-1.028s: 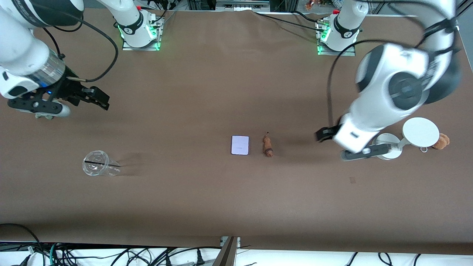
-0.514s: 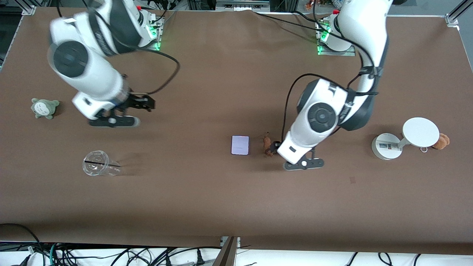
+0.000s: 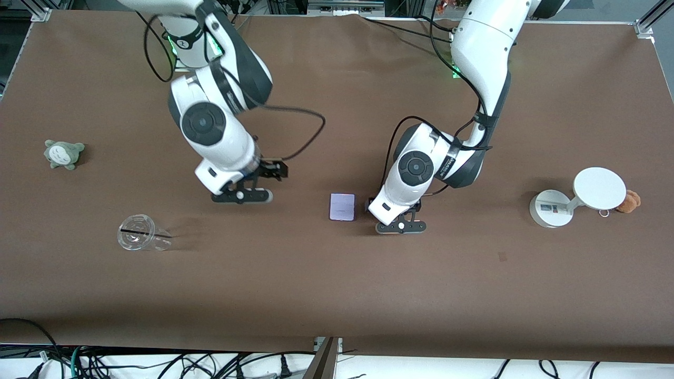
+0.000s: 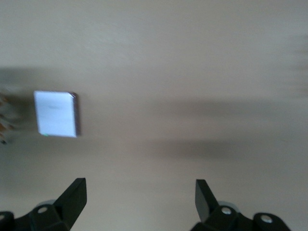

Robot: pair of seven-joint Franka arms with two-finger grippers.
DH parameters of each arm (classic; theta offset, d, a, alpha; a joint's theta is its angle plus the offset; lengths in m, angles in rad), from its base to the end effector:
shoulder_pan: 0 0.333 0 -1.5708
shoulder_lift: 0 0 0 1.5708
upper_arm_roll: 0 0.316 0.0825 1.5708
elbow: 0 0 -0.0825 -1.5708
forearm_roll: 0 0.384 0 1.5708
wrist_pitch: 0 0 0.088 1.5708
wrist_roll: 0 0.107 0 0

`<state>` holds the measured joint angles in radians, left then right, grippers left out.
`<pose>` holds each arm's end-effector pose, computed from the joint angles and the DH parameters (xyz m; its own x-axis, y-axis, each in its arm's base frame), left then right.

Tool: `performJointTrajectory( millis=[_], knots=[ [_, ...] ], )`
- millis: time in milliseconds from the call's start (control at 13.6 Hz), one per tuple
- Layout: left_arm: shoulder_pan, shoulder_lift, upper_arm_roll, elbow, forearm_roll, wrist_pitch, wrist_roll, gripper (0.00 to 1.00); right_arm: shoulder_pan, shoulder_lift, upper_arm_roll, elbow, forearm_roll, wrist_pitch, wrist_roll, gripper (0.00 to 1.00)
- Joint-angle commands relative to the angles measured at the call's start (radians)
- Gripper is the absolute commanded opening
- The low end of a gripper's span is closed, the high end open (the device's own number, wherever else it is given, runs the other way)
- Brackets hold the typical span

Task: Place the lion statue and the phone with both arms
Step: 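Reach the left gripper to the lion while the right gripper reaches the phone, then grasp the lion with the left gripper while the right gripper lowers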

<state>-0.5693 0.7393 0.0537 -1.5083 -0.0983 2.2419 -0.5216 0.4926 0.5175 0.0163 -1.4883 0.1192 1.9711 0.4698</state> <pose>0.6153 -0.3591 0.2278 0.9983 0.0529 -0.0246 0.0537 -0.9980 0.0326 0.6045 0.3440 0.3703 0.9963 -0.0075 -0.0859 -0.0150 -0.9962 -0.0863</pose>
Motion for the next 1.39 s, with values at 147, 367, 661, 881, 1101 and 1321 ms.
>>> performJointTrajectory(
  millis=[147,367,661,881,1101,1321],
  knots=[
    [-0.034,-0.003,0.015,-0.043,-0.024,0.030,-0.012,1.00,0.063,0.136,-0.003,0.102,0.040,0.107,0.053,1.00],
    [-0.044,0.006,0.015,-0.043,-0.026,0.044,-0.075,1.00,0.083,0.144,-0.003,0.102,0.017,0.124,0.058,1.00],
    [-0.046,0.006,0.015,-0.039,-0.024,0.042,-0.120,0.45,0.092,0.151,-0.003,0.102,-0.029,0.130,0.075,1.00],
    [-0.046,0.006,0.015,-0.033,-0.026,0.038,-0.132,0.02,0.086,0.150,-0.007,0.102,-0.035,0.121,0.058,1.00],
    [-0.046,0.005,0.015,-0.035,-0.024,0.035,-0.153,0.00,0.087,0.148,-0.010,0.102,-0.036,0.118,0.059,1.00],
    [-0.030,-0.018,0.020,-0.027,-0.024,0.006,-0.144,0.00,0.092,0.151,-0.009,0.100,-0.033,0.121,0.076,1.00]
  ],
)
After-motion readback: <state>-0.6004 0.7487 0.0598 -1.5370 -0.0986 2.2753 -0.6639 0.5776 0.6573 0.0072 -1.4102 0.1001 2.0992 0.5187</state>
